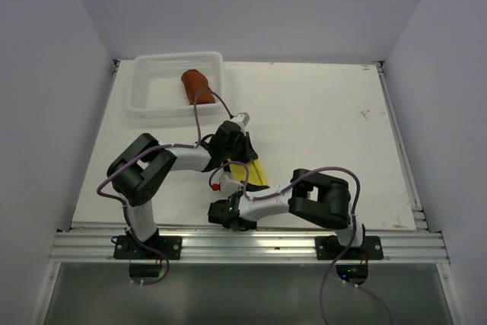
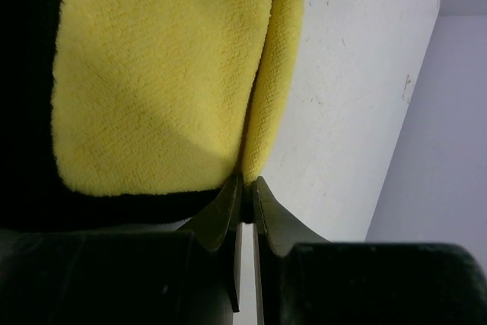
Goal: Roll the towels
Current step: Roll the towel
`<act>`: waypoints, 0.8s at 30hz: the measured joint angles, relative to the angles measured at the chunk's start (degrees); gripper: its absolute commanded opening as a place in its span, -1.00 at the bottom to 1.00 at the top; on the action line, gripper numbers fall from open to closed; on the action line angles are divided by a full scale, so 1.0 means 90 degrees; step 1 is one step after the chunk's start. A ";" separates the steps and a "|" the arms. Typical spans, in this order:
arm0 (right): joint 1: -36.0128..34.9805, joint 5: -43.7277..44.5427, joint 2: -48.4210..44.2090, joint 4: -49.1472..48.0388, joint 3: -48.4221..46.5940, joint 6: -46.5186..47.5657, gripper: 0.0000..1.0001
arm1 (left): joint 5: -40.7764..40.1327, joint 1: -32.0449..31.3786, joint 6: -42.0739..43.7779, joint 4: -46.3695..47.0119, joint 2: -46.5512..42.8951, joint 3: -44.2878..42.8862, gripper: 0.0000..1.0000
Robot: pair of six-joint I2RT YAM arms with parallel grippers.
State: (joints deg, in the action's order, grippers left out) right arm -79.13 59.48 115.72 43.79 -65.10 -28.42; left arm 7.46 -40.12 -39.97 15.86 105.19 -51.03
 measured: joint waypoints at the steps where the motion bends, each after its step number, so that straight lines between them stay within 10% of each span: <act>1: -0.0007 0.0000 0.0022 0.0032 -0.0012 0.0024 -1.00 | 0.0000 0.0005 -0.0002 0.0068 0.0000 0.0068 -1.00; 24: -0.0053 -0.1574 -0.2965 -0.0950 0.1379 -0.0418 -0.25 | -0.0165 0.0068 -0.0289 0.1734 0.0000 0.0959 -1.00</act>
State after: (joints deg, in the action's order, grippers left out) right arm -79.61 45.32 89.03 35.24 -52.69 -32.18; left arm 5.98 -39.51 -42.57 31.46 105.19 -42.39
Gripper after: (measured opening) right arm 0.348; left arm 0.083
